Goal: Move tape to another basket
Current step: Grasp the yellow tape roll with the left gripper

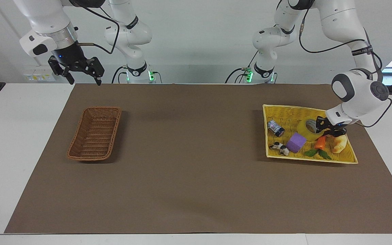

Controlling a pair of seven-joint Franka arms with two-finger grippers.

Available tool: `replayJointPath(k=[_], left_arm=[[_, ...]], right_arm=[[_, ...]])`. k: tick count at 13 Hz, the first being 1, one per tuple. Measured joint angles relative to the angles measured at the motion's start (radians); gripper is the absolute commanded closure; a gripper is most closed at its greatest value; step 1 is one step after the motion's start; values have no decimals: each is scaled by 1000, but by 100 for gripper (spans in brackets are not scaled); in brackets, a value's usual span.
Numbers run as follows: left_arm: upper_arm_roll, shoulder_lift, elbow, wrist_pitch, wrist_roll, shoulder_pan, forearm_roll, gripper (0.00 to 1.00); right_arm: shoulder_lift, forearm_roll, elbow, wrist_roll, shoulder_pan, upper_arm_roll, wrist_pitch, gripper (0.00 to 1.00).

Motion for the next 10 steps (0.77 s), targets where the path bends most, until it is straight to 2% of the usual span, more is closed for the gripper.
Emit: replayJointPath(k=[2,5,10], left_arm=[[0,5,20,-29,-4,3,0,100],[-1,10,112,-150,-32,10,0,100],[-26,-8,250,-309,-195,3,-21,100]], right_arm=[[0,0,0,0,0,0,0,0],[0,0,0,0,0,0,0,0],[0,0,0,-2,-2,-1,0,0]])
